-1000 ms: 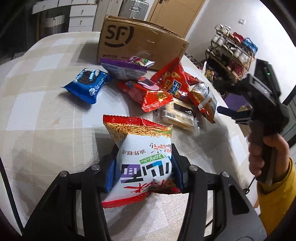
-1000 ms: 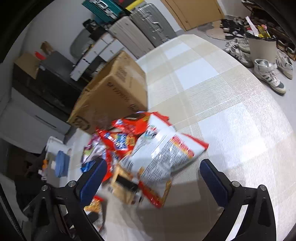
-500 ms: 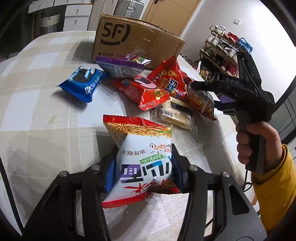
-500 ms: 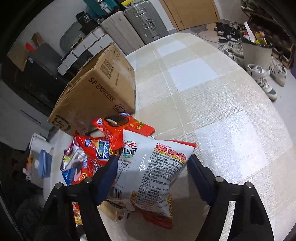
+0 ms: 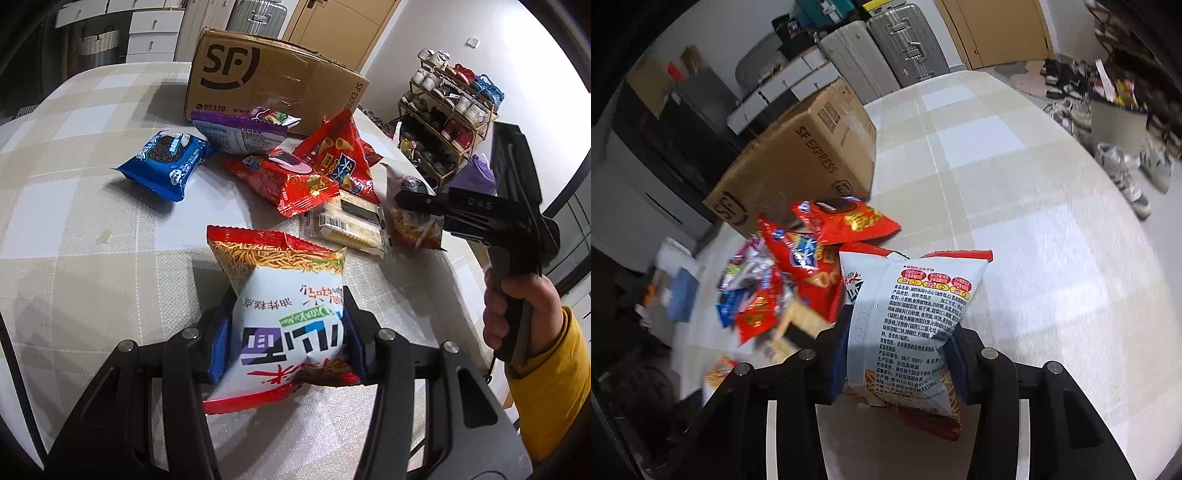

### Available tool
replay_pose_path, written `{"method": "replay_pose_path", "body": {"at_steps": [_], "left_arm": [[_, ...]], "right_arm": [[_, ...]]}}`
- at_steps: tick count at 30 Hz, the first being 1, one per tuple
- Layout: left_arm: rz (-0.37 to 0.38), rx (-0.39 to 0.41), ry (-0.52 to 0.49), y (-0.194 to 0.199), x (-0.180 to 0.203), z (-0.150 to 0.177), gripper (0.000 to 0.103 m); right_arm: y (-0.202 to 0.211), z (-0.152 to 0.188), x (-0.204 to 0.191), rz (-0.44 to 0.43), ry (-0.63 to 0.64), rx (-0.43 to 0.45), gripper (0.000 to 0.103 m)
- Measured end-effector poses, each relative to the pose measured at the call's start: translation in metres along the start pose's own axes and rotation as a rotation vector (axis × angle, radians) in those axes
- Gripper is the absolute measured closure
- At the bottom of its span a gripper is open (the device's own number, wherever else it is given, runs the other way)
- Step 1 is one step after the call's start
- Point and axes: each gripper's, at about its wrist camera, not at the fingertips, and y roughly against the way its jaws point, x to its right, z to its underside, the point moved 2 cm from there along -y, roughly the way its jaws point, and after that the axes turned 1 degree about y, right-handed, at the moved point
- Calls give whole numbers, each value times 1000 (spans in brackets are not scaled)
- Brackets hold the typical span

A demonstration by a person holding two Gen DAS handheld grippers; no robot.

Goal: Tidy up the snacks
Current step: 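Carry both snack bags over the SF box and lower them inside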

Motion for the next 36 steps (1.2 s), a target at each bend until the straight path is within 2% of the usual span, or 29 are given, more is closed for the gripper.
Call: {"method": "replay_pose_path", "body": {"at_steps": [3,8,12,20,27,36], "left_arm": [[-15,4,-17,-1,3,1,55],[-27,-1,-8,-1,2,0,55],[-53,8,-16,-2,5,1,55],[-95,15,-11,7,8,-2,56],[-130,109,-19,49,13,-9,56],[-206,289,-48,130,24,-29,56]], "right_arm": [[15,7,-1,-67,-18,29,58],[40,20,-18,-124,25,75,58],[53,31,-30,-230,21,80,58],[90,44,-67,-296,126,148,58],[136,48,-85,-369,188,232,58],[185,63,-114,-447,295,337,58]]}}
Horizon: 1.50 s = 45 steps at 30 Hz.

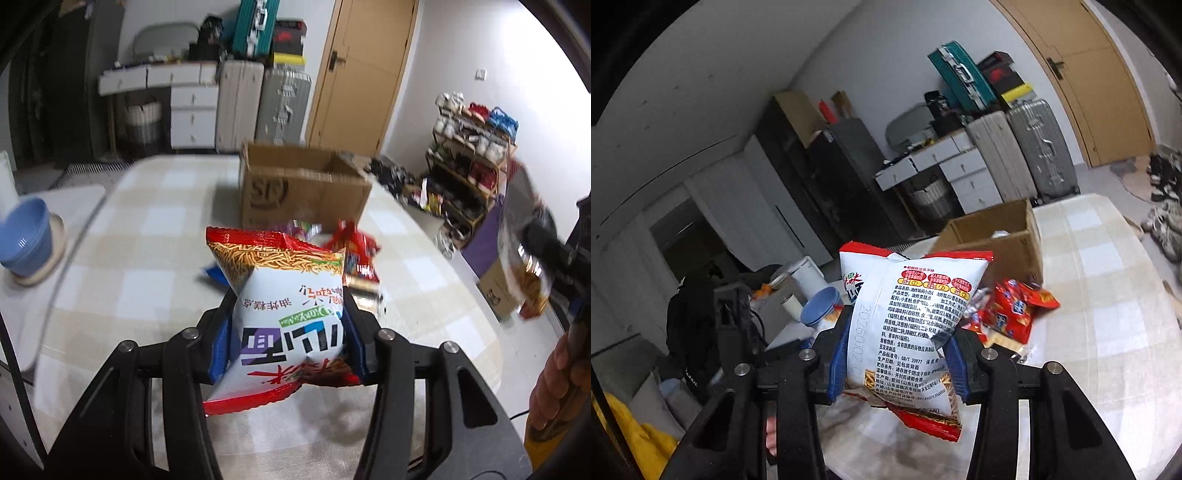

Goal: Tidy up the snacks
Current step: 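Carry both snack bags over the SF box and lower them inside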

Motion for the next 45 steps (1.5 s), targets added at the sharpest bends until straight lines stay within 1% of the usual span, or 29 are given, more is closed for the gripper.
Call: {"method": "replay_pose_path", "body": {"at_steps": [2,4,5,7,11,13,16,21,26,28,32,36,38,39,41,45], "left_arm": [[-13,39,-18,16,1,-7,56],[-65,77,-49,28,4,-13,56],[-71,83,-56,32,5,-14,56],[-72,81,-60,36,6,-16,56],[-57,81,-69,44,9,-19,56],[-28,83,-58,48,9,-21,56],[-19,85,-38,52,4,-25,56],[-16,103,-49,51,3,-40,56],[-20,127,-98,40,10,-65,55],[-3,122,-104,33,12,-77,55],[13,111,-115,4,17,-100,55],[1,118,-141,-22,22,-123,55],[-8,107,-160,-42,27,-138,55],[2,102,-164,-51,28,-146,55],[1,98,-176,-67,33,-159,55],[-20,80,-194,-113,34,-195,55]], "right_arm": [[3,0,-7,-6,16,6,58],[2,1,-11,-7,25,5,58],[2,1,-10,1,23,0,58],[0,3,-10,-5,17,-6,58],[-7,5,-6,13,-4,-22,58],[-11,3,-2,13,-16,-29,58],[-14,1,-2,31,0,-32,58],[-20,-18,-8,44,47,-21,58],[-35,-46,-9,45,97,-12,58],[-42,-59,-9,46,117,-5,58],[-62,-88,0,62,128,-9,58],[-88,-112,18,87,91,-31,58],[-105,-124,31,112,76,-51,58],[-111,-129,36,122,73,-57,58],[-125,-139,46,129,64,-71,58],[-150,-157,67,146,56,-88,58]]}}
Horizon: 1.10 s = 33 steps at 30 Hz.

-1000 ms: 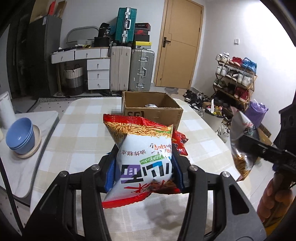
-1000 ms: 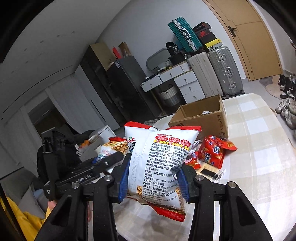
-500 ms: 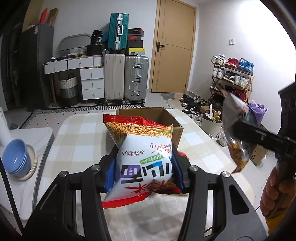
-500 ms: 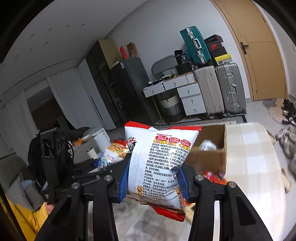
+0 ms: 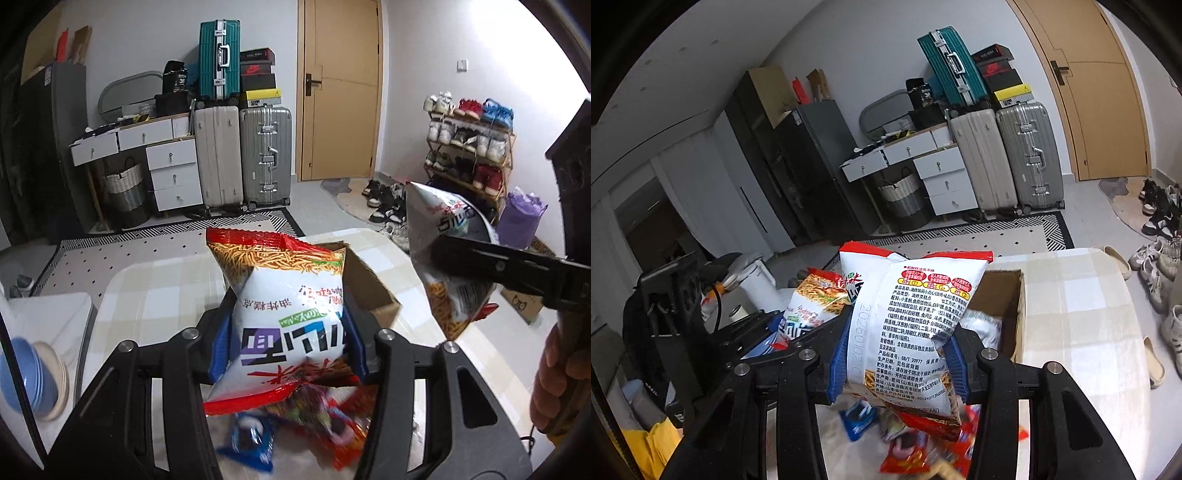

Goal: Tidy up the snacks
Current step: 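Carry both snack bags over the SF box and lower them inside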

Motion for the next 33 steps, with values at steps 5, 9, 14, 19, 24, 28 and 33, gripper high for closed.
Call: {"method": "replay_pose_path", "body": {"at_steps": [5,9,14,19,24,28,33], "left_arm": [[39,-69,58,-65,-11,-32,55],[36,-89,45,-109,-17,-56,55],[50,-152,36,-172,-23,-78,55],[67,-260,57,-233,-32,-72,55],[49,-307,34,-275,-37,-63,55],[45,-327,21,-293,-37,-51,55],[32,-351,30,-299,-47,-34,55]], "right_arm": [[-32,-23,25,7,-20,-16,58],[-59,-38,45,18,-34,-29,58],[-88,-47,66,39,-49,-62,58],[-121,-44,82,62,-78,-120,58],[-145,-43,94,86,-99,-164,58],[-159,-40,96,80,-99,-190,58],[-172,-34,96,83,-91,-221,58]]}}
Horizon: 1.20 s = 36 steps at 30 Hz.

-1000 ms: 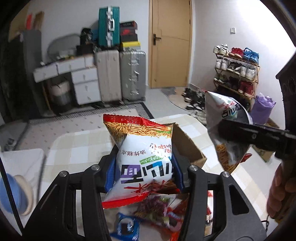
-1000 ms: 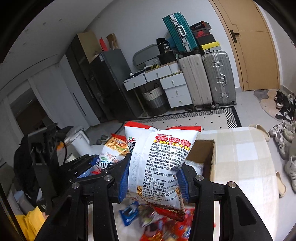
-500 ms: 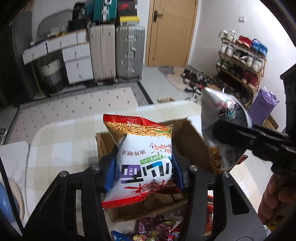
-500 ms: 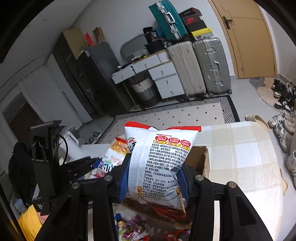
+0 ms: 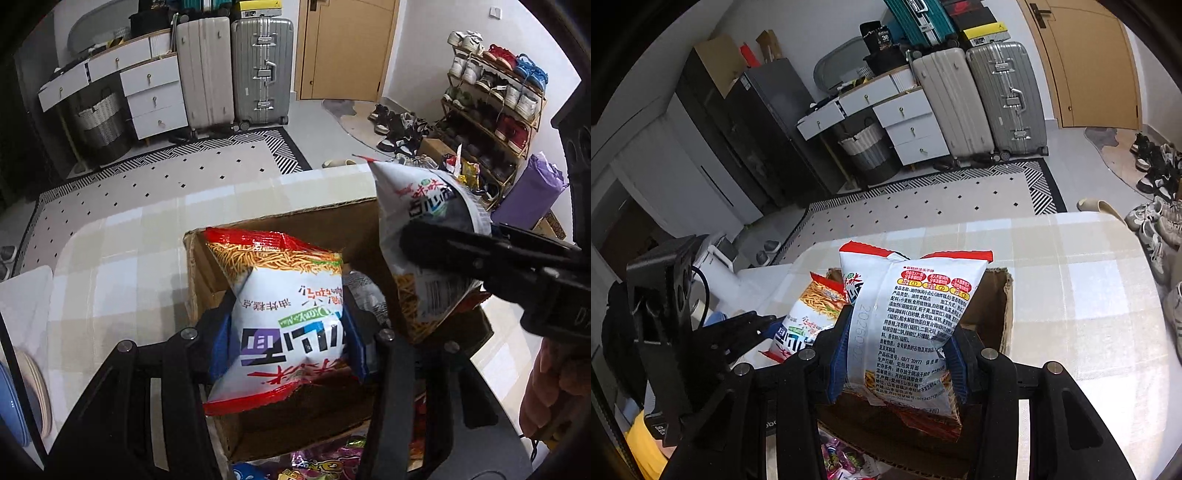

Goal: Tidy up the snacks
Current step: 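Carry both snack bags over the SF box and lower them inside, then open both grippers and withdraw them from the box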

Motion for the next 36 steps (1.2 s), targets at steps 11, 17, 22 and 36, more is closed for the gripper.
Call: {"method": "replay_pose_path", "body": {"at_steps": [11,17,22,36], "left_arm": [[-46,-6,-12,9,-15,24,49],[-82,14,-19,30,-12,35,37],[-72,30,8,43,-20,38,37],[-79,63,-12,82,-7,45,37]], "right_arm": [[-16,1,-10,48,46,-36,57],[-25,5,-14,60,61,-72,57],[-35,10,-13,79,57,-108,55],[-10,6,-17,146,102,-32,55]]}}
